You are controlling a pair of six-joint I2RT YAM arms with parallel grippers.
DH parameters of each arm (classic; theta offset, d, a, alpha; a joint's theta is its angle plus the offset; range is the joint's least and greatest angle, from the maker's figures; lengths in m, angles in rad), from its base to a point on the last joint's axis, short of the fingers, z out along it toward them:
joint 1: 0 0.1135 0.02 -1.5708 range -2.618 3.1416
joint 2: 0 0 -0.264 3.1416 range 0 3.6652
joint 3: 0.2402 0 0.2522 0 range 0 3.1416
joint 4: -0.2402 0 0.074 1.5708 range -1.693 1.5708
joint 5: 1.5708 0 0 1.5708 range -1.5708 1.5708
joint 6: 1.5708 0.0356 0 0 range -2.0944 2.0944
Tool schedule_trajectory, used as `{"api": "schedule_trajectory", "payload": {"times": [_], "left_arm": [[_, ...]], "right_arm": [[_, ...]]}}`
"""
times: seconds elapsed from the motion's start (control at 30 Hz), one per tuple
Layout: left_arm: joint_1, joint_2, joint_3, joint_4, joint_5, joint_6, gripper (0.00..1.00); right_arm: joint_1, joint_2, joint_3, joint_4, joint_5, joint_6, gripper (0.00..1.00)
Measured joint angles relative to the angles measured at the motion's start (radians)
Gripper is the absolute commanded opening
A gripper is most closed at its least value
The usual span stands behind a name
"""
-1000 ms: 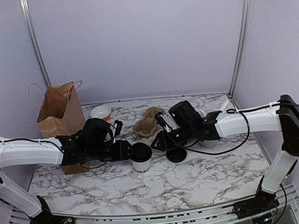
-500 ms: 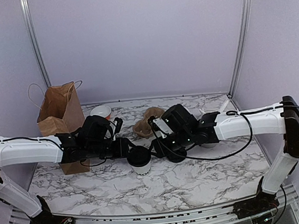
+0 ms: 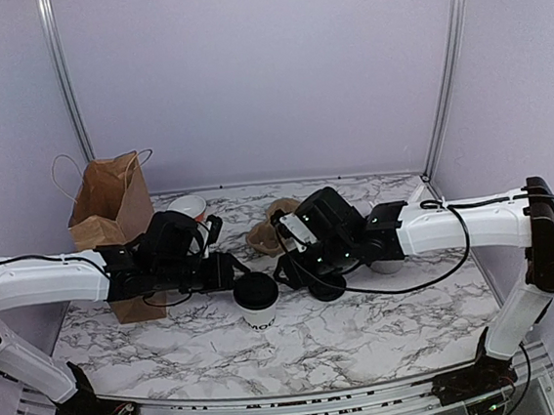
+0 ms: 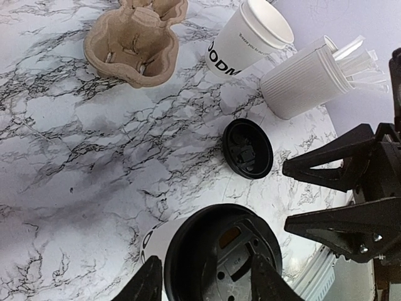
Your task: Pack the takeout coffee
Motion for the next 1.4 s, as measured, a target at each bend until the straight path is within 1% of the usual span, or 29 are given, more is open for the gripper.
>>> {"api": "schedule_trajectory", "payload": {"times": [0.17,0.4,0.53,0.73,1.4], "left_arm": [[0.0,-0.06,-0.01,-0.018,0.0,-0.012,0.49],[0.0,-0.123,-0.076,-0.031,0.026,-0.058,0.48],[0.0,-0.125,-0.103,-0.05,0.056,-0.08,0.47],[-0.002,-0.125,-0.106,-0.059,0.084,-0.101,0.46],[-0.002,-0.112,-0.106,-0.06,0.086,-0.117,0.41]], "right_arm": [[0.0,0.0,0.0,-0.001,-0.006,0.006,0.49],[0.0,0.0,0.0,0.012,-0.039,0.018,0.47],[0.0,0.0,-0.001,0.033,-0.063,0.029,0.45],[-0.002,0.0,-0.008,0.064,-0.089,0.044,0.45],[-0.002,0.002,-0.028,0.106,-0.132,0.053,0.42]]}}
